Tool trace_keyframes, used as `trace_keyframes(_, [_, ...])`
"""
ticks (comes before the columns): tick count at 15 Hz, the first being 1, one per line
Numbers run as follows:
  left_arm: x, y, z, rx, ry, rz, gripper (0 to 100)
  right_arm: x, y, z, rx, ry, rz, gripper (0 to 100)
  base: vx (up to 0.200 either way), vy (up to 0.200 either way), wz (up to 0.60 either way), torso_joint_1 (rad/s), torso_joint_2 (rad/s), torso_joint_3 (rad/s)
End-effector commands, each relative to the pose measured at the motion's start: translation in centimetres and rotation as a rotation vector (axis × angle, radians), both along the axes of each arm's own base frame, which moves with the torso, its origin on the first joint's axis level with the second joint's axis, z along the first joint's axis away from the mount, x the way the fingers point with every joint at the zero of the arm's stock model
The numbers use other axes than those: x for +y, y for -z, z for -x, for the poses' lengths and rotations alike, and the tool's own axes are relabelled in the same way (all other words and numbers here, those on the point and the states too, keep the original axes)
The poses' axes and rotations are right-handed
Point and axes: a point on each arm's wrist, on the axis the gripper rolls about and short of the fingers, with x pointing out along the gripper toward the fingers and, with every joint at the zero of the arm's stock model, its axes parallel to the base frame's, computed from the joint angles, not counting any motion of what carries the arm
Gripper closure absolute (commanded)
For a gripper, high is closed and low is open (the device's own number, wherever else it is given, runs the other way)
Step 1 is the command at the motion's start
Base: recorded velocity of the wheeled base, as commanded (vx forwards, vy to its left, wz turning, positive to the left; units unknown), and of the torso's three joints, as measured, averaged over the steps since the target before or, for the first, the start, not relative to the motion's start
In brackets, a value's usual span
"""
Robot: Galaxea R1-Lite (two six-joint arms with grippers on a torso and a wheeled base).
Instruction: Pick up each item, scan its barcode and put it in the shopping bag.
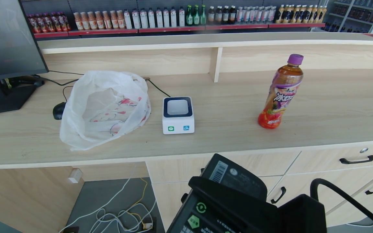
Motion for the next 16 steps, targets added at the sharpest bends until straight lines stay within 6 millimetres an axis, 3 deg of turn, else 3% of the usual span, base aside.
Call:
trace_keyframes(1, [0.00,0.00,0.00,0.000,-0.001,0.000,0,-0.53,-0.77,0.23,-0.064,0.020,-0.001,100,0.000,0.000,0.00,0.000,0.00,0.000])
trace_keyframes(16, [0.00,0.00,0.00,0.000,-0.001,0.000,0,-0.27,-1.29,0.15,-0.146,0.053,0.020,100,0.000,0.000,0.00,0.000,0.00,0.000])
